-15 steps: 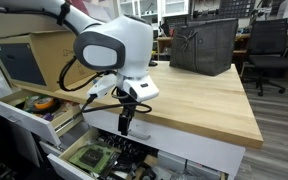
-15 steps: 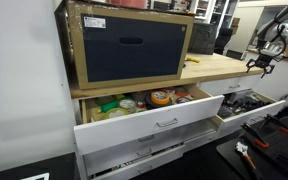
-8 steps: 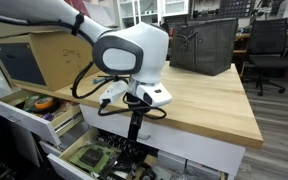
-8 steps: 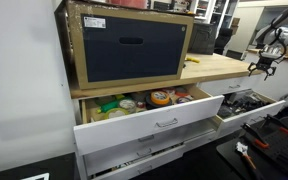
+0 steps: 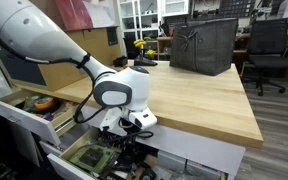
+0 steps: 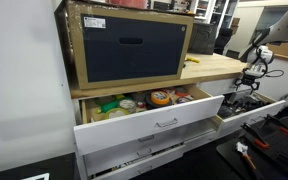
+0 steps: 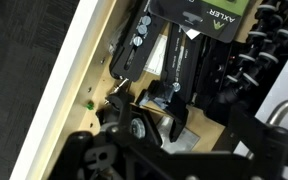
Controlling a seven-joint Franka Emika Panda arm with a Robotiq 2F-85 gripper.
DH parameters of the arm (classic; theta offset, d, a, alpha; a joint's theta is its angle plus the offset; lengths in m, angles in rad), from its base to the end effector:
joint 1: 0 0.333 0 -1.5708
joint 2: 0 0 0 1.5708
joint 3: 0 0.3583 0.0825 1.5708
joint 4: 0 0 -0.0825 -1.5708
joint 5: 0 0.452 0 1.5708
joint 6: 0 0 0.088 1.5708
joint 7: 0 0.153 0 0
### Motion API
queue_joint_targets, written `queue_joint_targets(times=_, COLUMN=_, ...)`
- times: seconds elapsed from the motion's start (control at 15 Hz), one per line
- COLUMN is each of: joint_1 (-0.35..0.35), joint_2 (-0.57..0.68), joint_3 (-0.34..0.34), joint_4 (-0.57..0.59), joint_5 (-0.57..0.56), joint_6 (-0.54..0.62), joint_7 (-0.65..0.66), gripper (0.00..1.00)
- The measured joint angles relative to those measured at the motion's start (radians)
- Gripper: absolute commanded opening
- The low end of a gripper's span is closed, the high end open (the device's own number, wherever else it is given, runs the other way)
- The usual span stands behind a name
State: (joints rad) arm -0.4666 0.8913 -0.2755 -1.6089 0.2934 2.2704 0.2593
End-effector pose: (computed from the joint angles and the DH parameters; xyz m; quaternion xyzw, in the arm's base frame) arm 0.5527 -0.4730 0.0306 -0.8397 0.5352 0.0914 0.0137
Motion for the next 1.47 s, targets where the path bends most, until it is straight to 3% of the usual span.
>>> queue_joint_targets(times=0.4, joint_1=0.009, joint_2=-0.025, joint_3=0.007, joint_4=-0.152, joint_5=0.019, joint_6=0.236, joint_7=-0.031, gripper=1.0)
queue_joint_targets(times=0.67, joint_1=-0.03, joint_2=-0.068, joint_3=0.054, joint_4=-0.273, joint_5=0.085, joint_6=0.424, joint_7=-0.119, gripper=1.0)
queue_joint_targets(times=0.8, joint_1=-0.111, joint_2=-0.093, joint_3=0.097, joint_4=-0.345, joint_5=0.132, joint_6=0.488, joint_7=-0.226, gripper=1.0)
queue_joint_targets(times=1.07, joint_1=-0.37, joint_2=-0.165, joint_3=0.228, joint_4=-0.451, joint_5=0.181, joint_6=0.533, joint_7=-0.451, gripper=1.0)
queue_joint_targets(times=1.33, joint_1=-0.624, joint_2=-0.236, joint_3=0.424, joint_4=-0.495, joint_5=0.269, joint_6=0.536, joint_7=-0.613, gripper=1.0)
queue_joint_targets(times=1.47, joint_1=-0.694, joint_2=-0.255, joint_3=0.517, joint_4=-0.501, joint_5=0.32, joint_6=0.536, joint_7=-0.65, gripper=1.0)
